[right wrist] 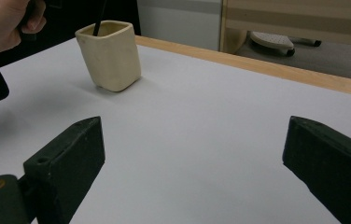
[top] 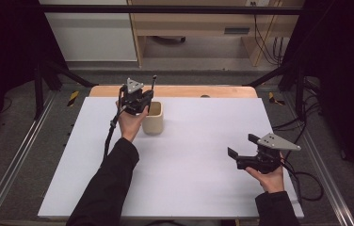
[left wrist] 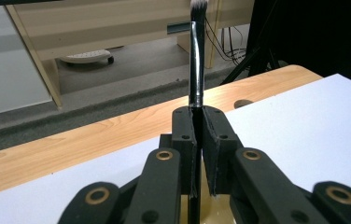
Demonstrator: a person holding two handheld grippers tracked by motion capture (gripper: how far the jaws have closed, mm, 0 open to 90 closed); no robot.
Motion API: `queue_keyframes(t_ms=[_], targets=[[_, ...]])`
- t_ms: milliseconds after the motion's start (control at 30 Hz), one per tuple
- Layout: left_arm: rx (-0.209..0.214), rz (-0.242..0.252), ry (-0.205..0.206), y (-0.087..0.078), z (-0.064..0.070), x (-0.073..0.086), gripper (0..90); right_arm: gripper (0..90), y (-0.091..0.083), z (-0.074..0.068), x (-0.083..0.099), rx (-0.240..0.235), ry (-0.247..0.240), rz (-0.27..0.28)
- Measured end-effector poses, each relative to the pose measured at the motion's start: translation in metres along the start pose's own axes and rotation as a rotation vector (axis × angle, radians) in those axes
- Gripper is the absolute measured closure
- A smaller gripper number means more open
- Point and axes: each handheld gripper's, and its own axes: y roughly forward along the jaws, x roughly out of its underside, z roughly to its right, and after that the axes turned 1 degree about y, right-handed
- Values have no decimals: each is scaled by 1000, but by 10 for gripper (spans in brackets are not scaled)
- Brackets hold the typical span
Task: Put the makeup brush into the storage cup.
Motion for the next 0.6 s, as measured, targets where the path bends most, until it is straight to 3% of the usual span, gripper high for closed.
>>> queue_keyframes(t_ms=[600], targets=[[5,-23,11,1,1,21,839,58,0,0,0,-2,-1,1]])
